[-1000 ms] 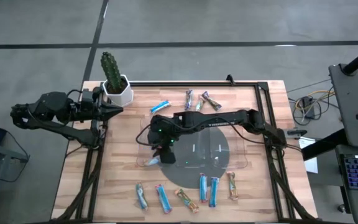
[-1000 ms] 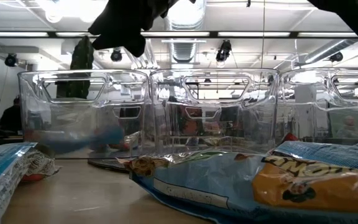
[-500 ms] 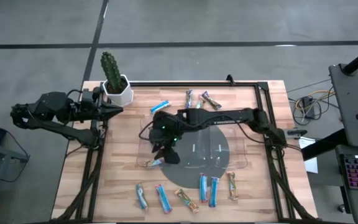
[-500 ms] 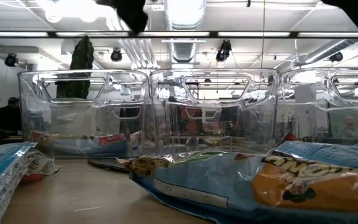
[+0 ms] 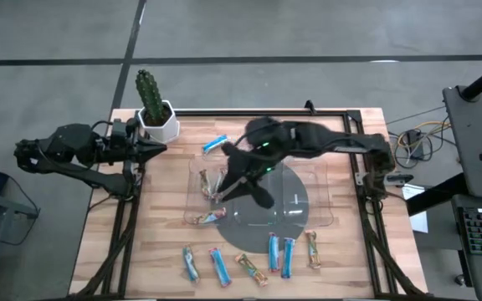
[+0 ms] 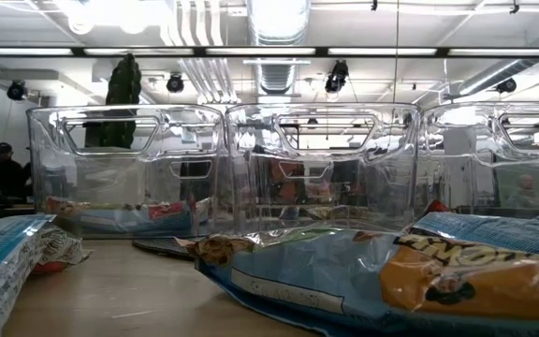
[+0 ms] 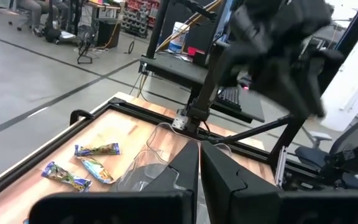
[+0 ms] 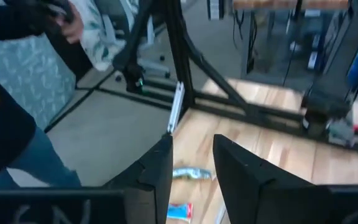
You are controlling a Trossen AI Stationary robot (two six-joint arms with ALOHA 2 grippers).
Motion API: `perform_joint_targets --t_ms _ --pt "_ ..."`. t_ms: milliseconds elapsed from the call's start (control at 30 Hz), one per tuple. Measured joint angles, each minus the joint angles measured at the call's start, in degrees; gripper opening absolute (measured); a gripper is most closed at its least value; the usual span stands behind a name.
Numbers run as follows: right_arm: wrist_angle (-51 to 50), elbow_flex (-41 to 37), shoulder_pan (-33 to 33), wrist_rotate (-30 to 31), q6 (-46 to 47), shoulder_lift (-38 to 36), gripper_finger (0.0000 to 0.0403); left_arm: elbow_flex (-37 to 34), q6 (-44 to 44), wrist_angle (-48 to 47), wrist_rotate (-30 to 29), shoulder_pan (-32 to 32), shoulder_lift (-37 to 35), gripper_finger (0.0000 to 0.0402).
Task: Pick and place Granola Bars by type
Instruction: Put the left red granola bar into the left transparent bin
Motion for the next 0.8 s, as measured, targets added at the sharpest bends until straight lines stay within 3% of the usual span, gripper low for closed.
perform_joint_targets --t_ms 367,567,800 --pt "-0.14 -1.48 0.72 0.2 0.86 -12.73 0.0102 0.0 -2.32 0.0 0.02 0.04 0.17 0.0" --pt "-0.16 -5.65 1.78 5.87 1.18 -19.13 0.0092 0.0 -2.36 0.01 0.01 0.04 0.17 0.0" --pt "0.02 -12.26 2.99 8.06 3.1 -25.44 0.009 0.0 -2.36 0.02 0.01 0.04 0.17 0.0"
